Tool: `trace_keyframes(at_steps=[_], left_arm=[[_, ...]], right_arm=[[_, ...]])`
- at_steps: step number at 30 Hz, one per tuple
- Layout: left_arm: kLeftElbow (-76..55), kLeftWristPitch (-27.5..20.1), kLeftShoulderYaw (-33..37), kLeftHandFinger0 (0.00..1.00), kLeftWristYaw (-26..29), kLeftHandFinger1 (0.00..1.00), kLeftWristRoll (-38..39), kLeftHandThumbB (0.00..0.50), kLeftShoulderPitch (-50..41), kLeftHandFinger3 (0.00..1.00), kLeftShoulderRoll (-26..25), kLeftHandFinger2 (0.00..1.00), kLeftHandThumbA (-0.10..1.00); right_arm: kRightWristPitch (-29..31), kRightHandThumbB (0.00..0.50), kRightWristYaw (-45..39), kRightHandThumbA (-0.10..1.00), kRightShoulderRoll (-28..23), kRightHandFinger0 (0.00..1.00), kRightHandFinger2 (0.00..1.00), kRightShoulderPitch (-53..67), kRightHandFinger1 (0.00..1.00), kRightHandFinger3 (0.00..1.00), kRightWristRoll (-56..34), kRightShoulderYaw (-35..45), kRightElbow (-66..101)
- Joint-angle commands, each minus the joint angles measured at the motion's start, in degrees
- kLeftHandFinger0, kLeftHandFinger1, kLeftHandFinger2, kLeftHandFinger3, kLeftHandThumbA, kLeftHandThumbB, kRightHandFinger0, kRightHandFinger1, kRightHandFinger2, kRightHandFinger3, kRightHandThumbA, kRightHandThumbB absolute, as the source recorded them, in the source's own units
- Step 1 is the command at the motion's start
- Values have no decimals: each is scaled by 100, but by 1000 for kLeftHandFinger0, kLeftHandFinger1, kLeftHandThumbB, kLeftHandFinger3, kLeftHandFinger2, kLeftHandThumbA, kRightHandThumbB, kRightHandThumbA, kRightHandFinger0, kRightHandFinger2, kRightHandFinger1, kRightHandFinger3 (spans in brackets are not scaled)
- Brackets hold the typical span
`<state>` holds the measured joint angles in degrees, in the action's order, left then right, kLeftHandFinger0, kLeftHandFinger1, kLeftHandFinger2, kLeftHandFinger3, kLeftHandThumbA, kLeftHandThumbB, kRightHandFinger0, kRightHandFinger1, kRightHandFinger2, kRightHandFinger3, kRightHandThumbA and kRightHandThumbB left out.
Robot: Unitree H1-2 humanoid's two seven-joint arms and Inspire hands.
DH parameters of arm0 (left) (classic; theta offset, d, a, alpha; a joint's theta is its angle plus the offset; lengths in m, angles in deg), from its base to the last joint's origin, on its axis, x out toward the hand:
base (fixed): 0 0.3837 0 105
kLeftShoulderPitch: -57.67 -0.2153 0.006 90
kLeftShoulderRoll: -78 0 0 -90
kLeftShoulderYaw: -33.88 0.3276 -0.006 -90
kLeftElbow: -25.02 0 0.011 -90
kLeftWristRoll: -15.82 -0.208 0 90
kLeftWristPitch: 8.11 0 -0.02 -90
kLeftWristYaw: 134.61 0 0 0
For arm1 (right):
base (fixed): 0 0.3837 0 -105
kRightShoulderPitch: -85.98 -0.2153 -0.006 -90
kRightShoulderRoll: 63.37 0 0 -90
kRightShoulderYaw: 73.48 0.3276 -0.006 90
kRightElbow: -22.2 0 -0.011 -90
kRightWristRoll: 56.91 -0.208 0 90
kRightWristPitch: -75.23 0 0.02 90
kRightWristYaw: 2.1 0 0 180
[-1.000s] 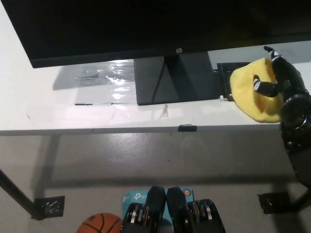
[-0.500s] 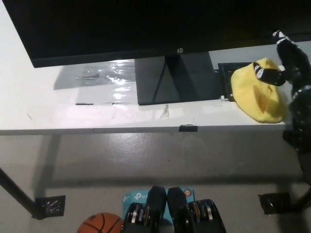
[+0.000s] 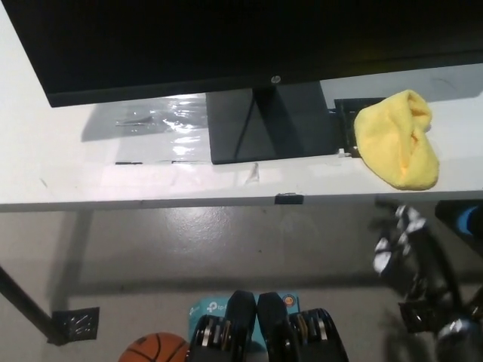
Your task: The robot uses its right hand to pick up the cloth kept in the middle of the desk and use it to wipe the monitor in the middle of the desk by swiping its screen twice
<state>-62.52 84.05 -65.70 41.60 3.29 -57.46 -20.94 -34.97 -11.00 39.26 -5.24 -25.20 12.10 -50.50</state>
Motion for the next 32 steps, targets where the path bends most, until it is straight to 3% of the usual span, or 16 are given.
trace_keyframes(at_steps=[1,7,9,13,15,24,32], left_arm=[[-72,-103,33,549,-8,560,-101,5,93,906,-198,698,124],[32,-200,16,529,3,545,-41,3,202,904,-202,685,129],[-8,-134,21,531,-17,550,-58,2,234,909,-219,690,114],[98,-206,28,522,-34,540,-22,4,375,897,-239,689,133],[86,-138,52,512,-44,535,-60,4,418,903,-235,692,143],[-102,60,25,567,-134,587,-17,0,387,925,-261,735,128],[130,-76,47,527,-106,553,-30,0,660,912,-267,711,165]], right_arm=[[1799,168,1193,-30,354,101,547,-56,231,828,-585,110,-925],[2714,138,1562,-29,474,108,494,-195,222,838,-1051,408,-2128],[2890,123,1542,-35,487,59,496,-226,196,853,-1207,470,-2418],[2882,113,1260,-47,379,41,469,-338,161,868,-1405,505,-2587],[2907,119,1160,-35,293,32,406,-406,118,833,-1451,527,-2825],[3108,122,1121,30,104,45,399,-470,103,890,-1245,326,-3148],[3110,110,1132,50,28,59,406,-652,107,893,-1357,334,-3204]])
